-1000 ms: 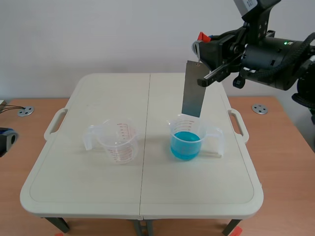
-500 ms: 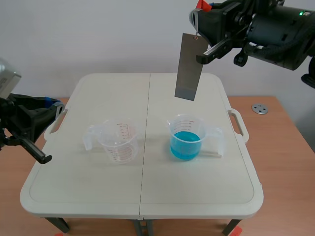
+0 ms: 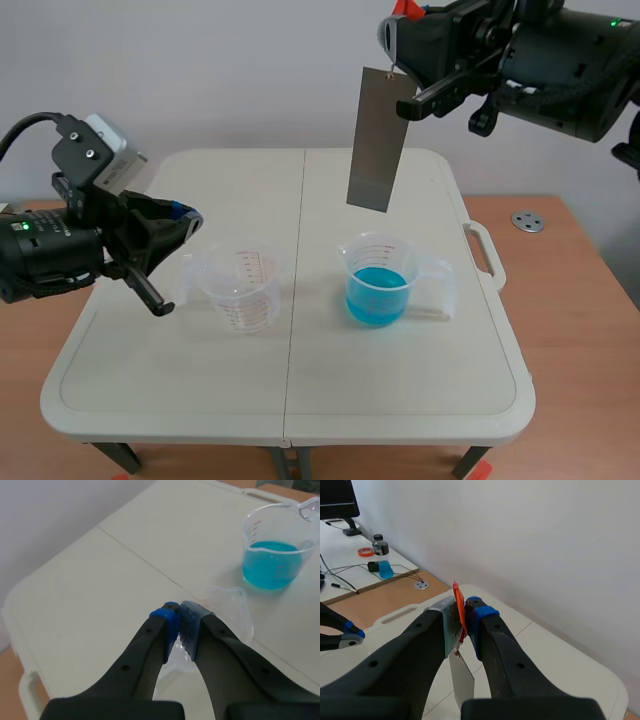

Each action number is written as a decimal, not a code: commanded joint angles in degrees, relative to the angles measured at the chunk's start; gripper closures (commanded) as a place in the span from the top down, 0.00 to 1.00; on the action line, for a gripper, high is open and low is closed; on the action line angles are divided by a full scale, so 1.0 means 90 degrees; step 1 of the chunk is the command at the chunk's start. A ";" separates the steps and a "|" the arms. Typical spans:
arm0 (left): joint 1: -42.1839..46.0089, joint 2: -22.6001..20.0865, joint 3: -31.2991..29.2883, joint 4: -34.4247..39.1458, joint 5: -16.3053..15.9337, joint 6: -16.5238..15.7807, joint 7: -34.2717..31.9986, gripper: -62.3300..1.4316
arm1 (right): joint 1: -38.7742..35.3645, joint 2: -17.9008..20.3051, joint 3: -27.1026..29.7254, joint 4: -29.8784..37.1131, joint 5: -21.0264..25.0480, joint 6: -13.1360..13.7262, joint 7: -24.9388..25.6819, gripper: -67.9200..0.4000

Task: Hold the metal plate by the orange handle, dip it into the blue solution, take it out and point at it, then put the plate back in the beaker on the left.
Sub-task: 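Raise the plate and point at it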

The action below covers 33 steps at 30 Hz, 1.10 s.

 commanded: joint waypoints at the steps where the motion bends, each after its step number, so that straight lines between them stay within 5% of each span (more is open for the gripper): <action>1: -0.0223 -0.0056 0.0114 -0.0036 -0.0063 -0.0002 -0.0092 0.05 | 0.0141 0.0032 -0.0036 0.0114 0.0219 0.0049 0.0012 0.02; 21: -0.1943 -0.0012 0.2278 -0.1205 -0.0068 0.0002 -0.0444 0.05 | 0.0141 0.0032 -0.0034 0.0114 0.0452 0.0049 -0.0172 0.02; 33: -0.2186 0.0440 0.2421 -0.1435 -0.0058 0.0107 -0.0440 0.05 | 0.0141 0.0032 -0.0034 0.0114 0.0527 0.0049 -0.0253 0.02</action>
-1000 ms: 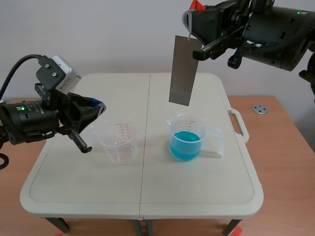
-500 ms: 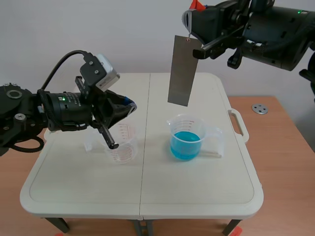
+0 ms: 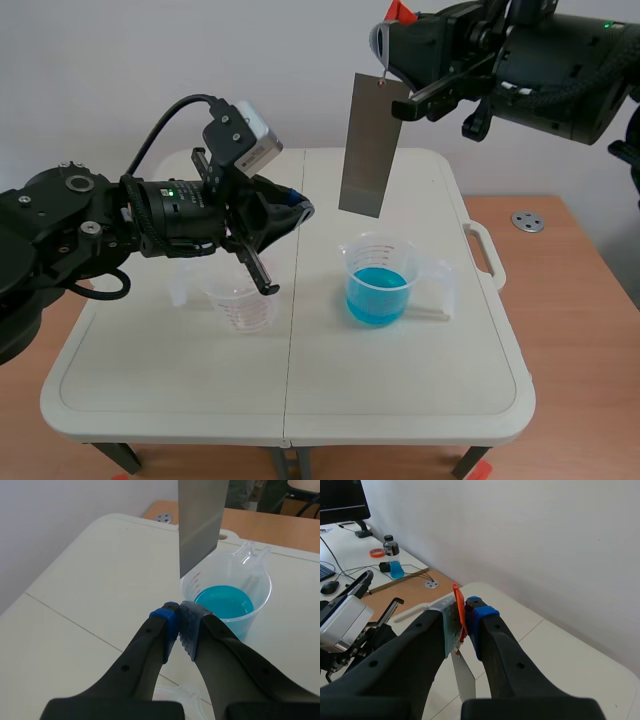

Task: Hold the metal plate by the orange handle, dip it into the blue solution, take it out and point at it, then put the plate back in the beaker on the left.
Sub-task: 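Raise the plate and point at it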

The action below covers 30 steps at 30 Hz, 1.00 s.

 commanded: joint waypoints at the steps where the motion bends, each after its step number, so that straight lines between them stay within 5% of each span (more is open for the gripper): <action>1: -0.0070 0.0061 -0.0068 0.0073 -0.0036 -0.0007 -0.0092 0.05 | 0.0141 0.0032 0.0002 0.0114 0.0163 0.0049 0.0070 0.02; 6: -0.0070 0.0177 -0.0068 0.0027 0.0226 -0.0010 -0.0087 0.05 | 0.0141 0.0032 0.0002 0.0114 0.0170 0.0049 0.0073 0.02; 27: 0.0049 0.0136 -0.0080 0.0027 0.0216 -0.0007 -0.0075 0.05 | 0.0143 0.0032 0.0002 0.0114 0.0189 0.0049 0.0073 0.02; 30: 0.0228 -0.0100 -0.0160 0.0102 -0.0007 0.0168 -0.0233 0.05 | 0.0143 0.0032 0.0002 0.0114 0.0206 0.0049 0.0073 0.02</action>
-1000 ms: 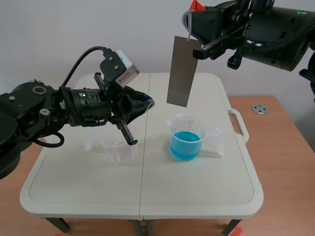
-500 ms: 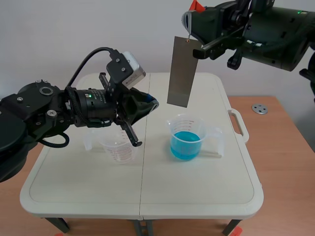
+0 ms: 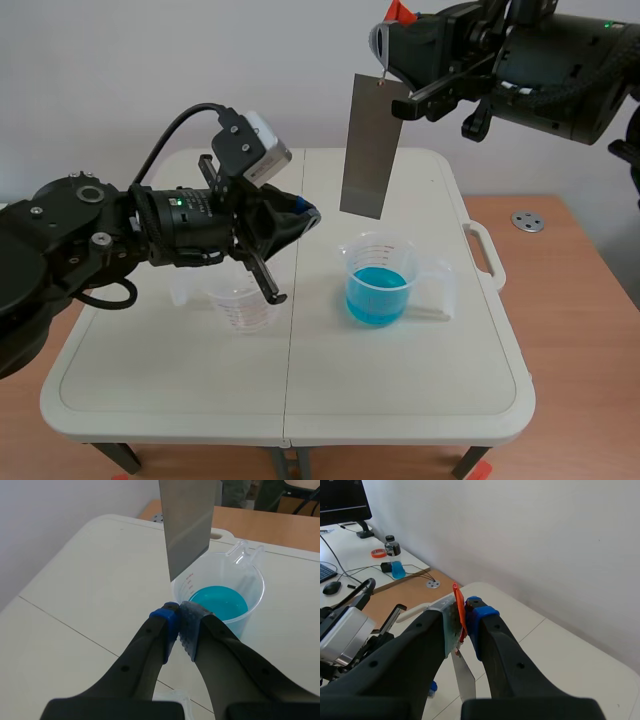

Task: Hold the metal plate by the orange handle, dip it into the blue solution, take it out and point at it, then put the plate back in the beaker on the left.
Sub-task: 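Raise the plate and point at it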

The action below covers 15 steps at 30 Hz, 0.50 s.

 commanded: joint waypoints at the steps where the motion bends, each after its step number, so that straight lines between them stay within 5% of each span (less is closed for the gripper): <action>1: 0.0148 -0.0287 -0.0192 0.0172 -0.0274 0.0141 -0.0165 0.05 | 0.0143 0.0032 0.0002 0.0114 0.0136 0.0046 0.0121 0.02; 10: 0.1569 -0.1552 -0.1406 0.1151 -0.1433 0.0260 -0.0544 0.05 | 0.0146 0.0032 0.0002 0.0114 0.0155 0.0046 0.0124 0.02; 15: 0.2684 -0.2050 -0.2426 0.1588 -0.1792 0.0262 -0.0850 0.05 | 0.0163 0.0032 0.0000 0.0114 0.0187 0.0046 0.0124 0.02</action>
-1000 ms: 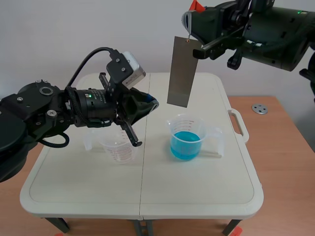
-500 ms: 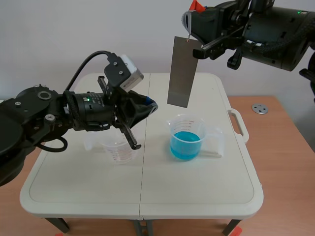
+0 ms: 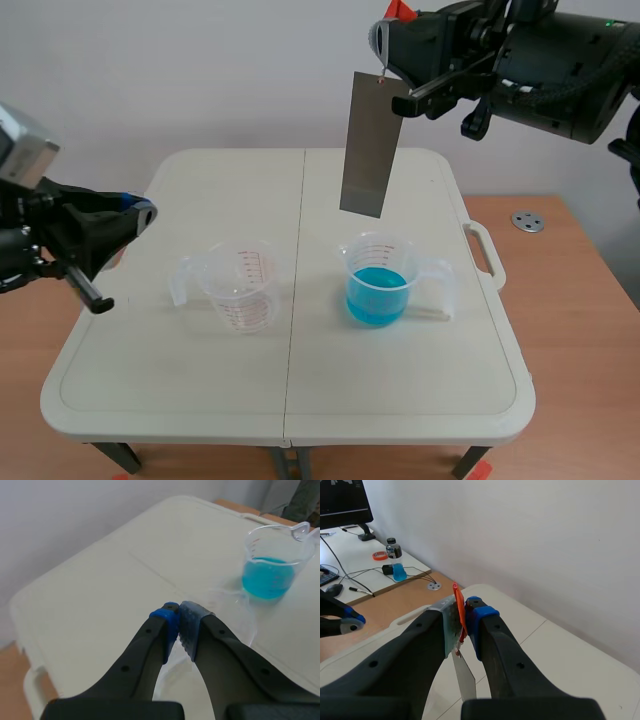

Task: Hold the metal plate by the orange handle, dip it into the blue solution, take it out and point at it, then put the plate back in the beaker on the left.
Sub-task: 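Raise the plate and point at it, then put the plate into the left beaker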

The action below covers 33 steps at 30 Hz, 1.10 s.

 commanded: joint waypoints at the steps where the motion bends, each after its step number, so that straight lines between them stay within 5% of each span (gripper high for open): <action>1: 0.0357 -0.0058 -0.0304 0.0141 -0.0107 -0.0007 -0.0209 0.05 | 0.0170 0.0032 0.0000 0.0114 0.0119 0.0049 0.0129 0.02; 14: 0.3429 -0.0049 -0.2543 0.0576 -0.0323 -0.0010 -0.1394 0.05 | 0.0452 0.0032 -0.0554 0.0114 0.0138 0.0049 0.0204 0.03; 24: 0.4830 0.0267 -0.3070 0.0576 -0.0321 -0.0002 -0.1649 0.05 | 0.0731 -0.0238 -0.1144 0.0112 -0.0012 0.0049 0.0236 0.03; 33: 0.4981 0.0597 -0.3067 0.0573 -0.0291 0.0425 -0.1591 0.05 | 0.0801 -0.0505 -0.1630 0.0100 -0.0306 0.0049 0.0243 0.03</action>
